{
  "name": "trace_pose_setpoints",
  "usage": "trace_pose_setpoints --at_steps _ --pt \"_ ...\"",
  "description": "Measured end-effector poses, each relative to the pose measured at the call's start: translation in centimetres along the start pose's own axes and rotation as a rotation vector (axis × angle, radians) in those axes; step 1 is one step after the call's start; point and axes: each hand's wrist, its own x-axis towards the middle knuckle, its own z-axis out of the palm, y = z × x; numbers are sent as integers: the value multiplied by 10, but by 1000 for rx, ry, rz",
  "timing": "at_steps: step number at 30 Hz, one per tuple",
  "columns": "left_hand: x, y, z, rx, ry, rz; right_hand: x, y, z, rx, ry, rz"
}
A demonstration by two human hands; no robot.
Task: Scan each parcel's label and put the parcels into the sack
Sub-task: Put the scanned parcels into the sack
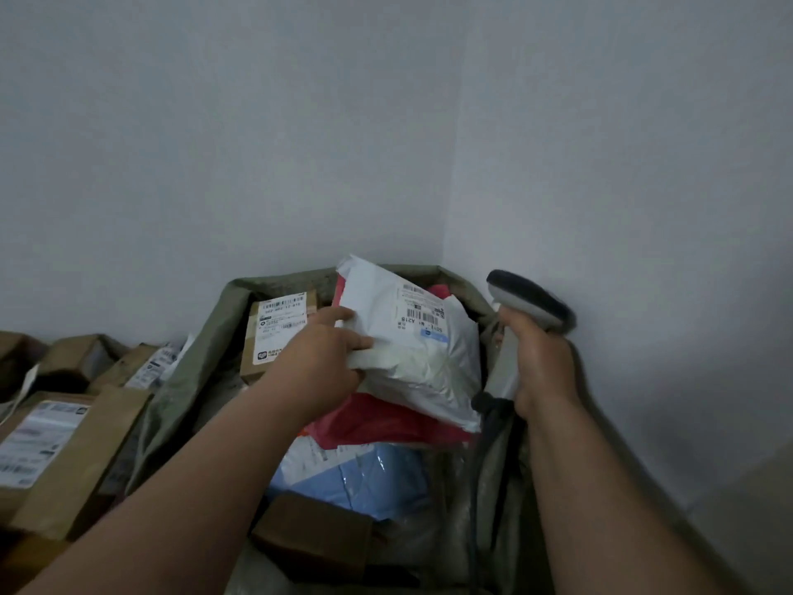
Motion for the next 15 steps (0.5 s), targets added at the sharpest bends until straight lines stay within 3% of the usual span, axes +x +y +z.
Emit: trace_pose_setpoints --at_steps 6,12,15 --pt "-8 7 35 -25 -122 -23 -37 -64 27 38 -139 -290" --pt "7 17 41 8 -19 -44 -54 -101 41 72 -223 -627" --pt "16 19 54 -81 -143 -125 -47 -85 47 -27 -204 -540"
